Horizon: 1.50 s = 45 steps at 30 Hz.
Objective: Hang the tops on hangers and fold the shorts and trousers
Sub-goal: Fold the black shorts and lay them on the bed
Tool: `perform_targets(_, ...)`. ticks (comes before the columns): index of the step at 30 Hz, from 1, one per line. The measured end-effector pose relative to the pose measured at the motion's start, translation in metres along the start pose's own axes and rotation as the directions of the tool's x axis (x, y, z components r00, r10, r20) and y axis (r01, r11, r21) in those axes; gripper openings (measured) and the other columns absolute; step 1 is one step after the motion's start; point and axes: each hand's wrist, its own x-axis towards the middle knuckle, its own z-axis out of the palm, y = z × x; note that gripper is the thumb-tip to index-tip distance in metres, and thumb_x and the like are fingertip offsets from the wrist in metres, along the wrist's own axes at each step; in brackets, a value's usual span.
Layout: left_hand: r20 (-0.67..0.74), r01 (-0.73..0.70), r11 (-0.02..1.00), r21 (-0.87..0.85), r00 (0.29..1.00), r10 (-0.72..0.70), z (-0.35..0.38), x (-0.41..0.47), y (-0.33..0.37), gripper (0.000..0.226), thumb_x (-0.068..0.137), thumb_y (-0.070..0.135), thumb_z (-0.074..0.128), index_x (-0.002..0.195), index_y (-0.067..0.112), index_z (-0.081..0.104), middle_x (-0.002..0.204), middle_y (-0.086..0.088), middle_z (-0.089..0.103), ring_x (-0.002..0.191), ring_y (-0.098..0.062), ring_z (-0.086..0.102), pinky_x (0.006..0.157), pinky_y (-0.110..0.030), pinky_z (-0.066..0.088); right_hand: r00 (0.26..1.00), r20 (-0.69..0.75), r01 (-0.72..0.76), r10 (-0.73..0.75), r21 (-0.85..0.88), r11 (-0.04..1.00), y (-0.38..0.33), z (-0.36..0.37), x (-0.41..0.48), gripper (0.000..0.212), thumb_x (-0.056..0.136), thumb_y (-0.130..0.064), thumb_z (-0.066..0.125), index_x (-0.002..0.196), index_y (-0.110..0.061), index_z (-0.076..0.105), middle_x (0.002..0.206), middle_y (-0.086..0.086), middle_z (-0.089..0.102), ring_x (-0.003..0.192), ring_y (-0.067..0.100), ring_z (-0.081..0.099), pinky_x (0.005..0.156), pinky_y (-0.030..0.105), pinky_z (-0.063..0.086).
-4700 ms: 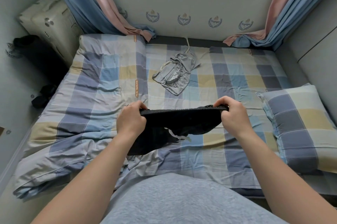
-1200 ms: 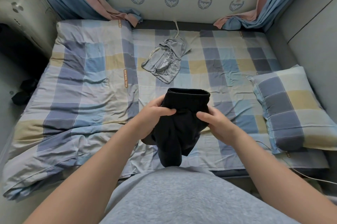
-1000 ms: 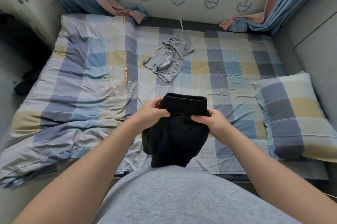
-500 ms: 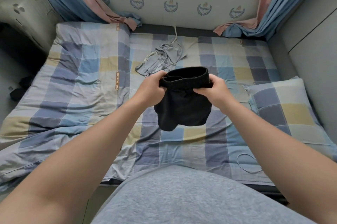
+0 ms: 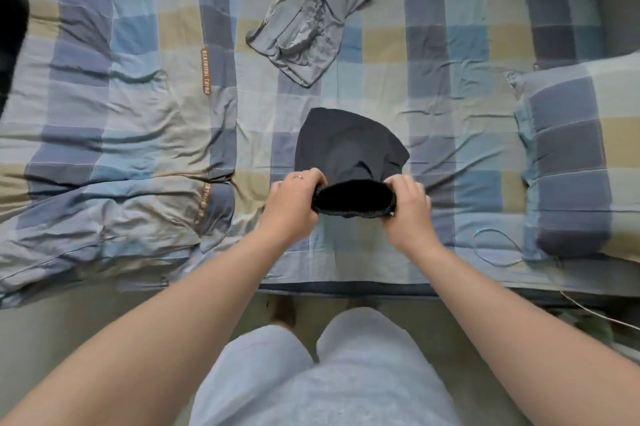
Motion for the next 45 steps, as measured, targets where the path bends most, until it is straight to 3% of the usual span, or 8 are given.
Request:
perform_targets(5, 0.198, 0.063, 0.997, 0.051, 0.978, -0.072, 0.132, -0.009, -0.079, 0.046, 0.075, -0.003, 0.055, 0.114, 0.022, 0.055, 0.119, 0.002, 0.063, 0.118, -0.025, 0.052, 0.088, -0.037, 0.038, 0.973, 0.201, -0.094, 0.114, -0.107, 0.990, 0.089, 0.124, -0.031, 0.048, 0.079, 0.002, 0.065, 0.121, -0.018, 0.057, 0.132, 0.000, 0.055, 0.129, 0.026, 0.043, 0.091, 0.033, 0.025)
perform_targets(9, 0.394, 0.146, 0.988, 0.059, 0.906, -0.157, 0.224, -0.044, -0.125, 0.044, 0.074, -0.002, 0.048, 0.111, 0.021, 0.051, 0.107, -0.003, 0.063, 0.100, -0.033, 0.054, 0.077, -0.038, 0.034, 0.903, 0.388, -0.115, 0.183, -0.193, 0.974, 0.152, 0.199, -0.072, 0.064, 0.081, 0.002, 0.065, 0.140, -0.020, 0.051, 0.148, -0.007, 0.048, 0.147, 0.016, 0.030, 0.107, 0.036, 0.024)
perform_targets(16, 0.646, 0.360, 0.925, 0.124, 0.678, -0.350, 0.311, -0.116, -0.159, 0.028, 0.076, 0.009, 0.041, 0.088, 0.033, 0.033, 0.085, 0.000, 0.054, 0.079, -0.033, 0.052, 0.062, -0.040, 0.038, 0.698, 0.563, -0.373, 0.441, -0.239, 0.896, 0.175, 0.262, -0.151, 0.030, 0.083, -0.004, 0.055, 0.100, -0.027, 0.046, 0.094, -0.004, 0.062, 0.102, 0.028, 0.058, 0.078, 0.035, 0.028)
perform_targets(21, 0.784, 0.447, 0.879, 0.164, 0.482, -0.392, 0.308, -0.126, -0.156, 0.011, 0.084, 0.014, 0.045, 0.082, 0.024, 0.042, 0.089, 0.000, 0.061, 0.087, -0.029, 0.057, 0.080, -0.041, 0.049, 0.441, 0.711, -0.550, 0.547, -0.268, 0.791, 0.169, 0.256, -0.169, 0.024, 0.089, -0.022, 0.067, 0.100, -0.027, 0.046, 0.107, 0.000, 0.067, 0.108, 0.030, 0.058, 0.095, 0.043, 0.042)
perform_targets(25, 0.838, 0.595, 0.800, 0.081, 0.394, -0.378, 0.288, -0.090, -0.154, 0.014, 0.083, 0.004, 0.060, 0.083, 0.018, 0.054, 0.083, -0.001, 0.065, 0.079, -0.023, 0.062, 0.063, -0.028, 0.050, 0.449, 0.713, -0.642, 0.538, -0.160, 0.749, 0.169, 0.240, -0.140, 0.022, 0.083, -0.024, 0.074, 0.095, -0.022, 0.056, 0.106, 0.004, 0.069, 0.108, 0.030, 0.061, 0.103, 0.052, 0.043)
perform_targets(28, 0.817, 0.586, 0.807, 0.075, 0.428, -0.387, 0.269, -0.044, -0.158, 0.015, 0.084, 0.005, 0.066, 0.093, 0.015, 0.060, 0.086, -0.001, 0.062, 0.084, -0.024, 0.060, 0.065, -0.029, 0.046, 0.513, 0.680, -0.652, 0.524, -0.087, 0.753, 0.172, 0.229, -0.098, 0.020, 0.081, -0.029, 0.077, 0.092, -0.022, 0.062, 0.101, 0.002, 0.071, 0.106, 0.030, 0.064, 0.100, 0.050, 0.046)
perform_targets(38, 0.440, 0.566, 0.792, -0.229, 0.786, -0.435, 0.251, 0.085, -0.155, 0.038, 0.096, 0.023, 0.062, 0.133, 0.018, 0.056, 0.128, -0.001, 0.063, 0.115, -0.020, 0.059, 0.101, -0.034, 0.046, 0.712, 0.484, -0.651, 0.509, 0.182, 0.737, 0.192, 0.215, 0.062, 0.030, 0.091, -0.033, 0.071, 0.115, -0.015, 0.067, 0.112, 0.002, 0.067, 0.100, 0.020, 0.062, 0.088, 0.034, 0.050)
perform_targets(45, 0.235, 0.642, 0.747, -0.174, 0.764, -0.601, 0.268, 0.075, -0.169, 0.068, 0.088, 0.039, 0.069, 0.147, 0.024, 0.040, 0.151, -0.003, 0.043, 0.138, -0.027, 0.039, 0.112, -0.041, 0.035, 0.686, 0.363, -0.708, 0.631, 0.131, 0.694, 0.212, 0.230, 0.065, 0.065, 0.091, -0.039, 0.065, 0.148, -0.021, 0.040, 0.148, 0.004, 0.046, 0.133, 0.028, 0.046, 0.110, 0.040, 0.039)
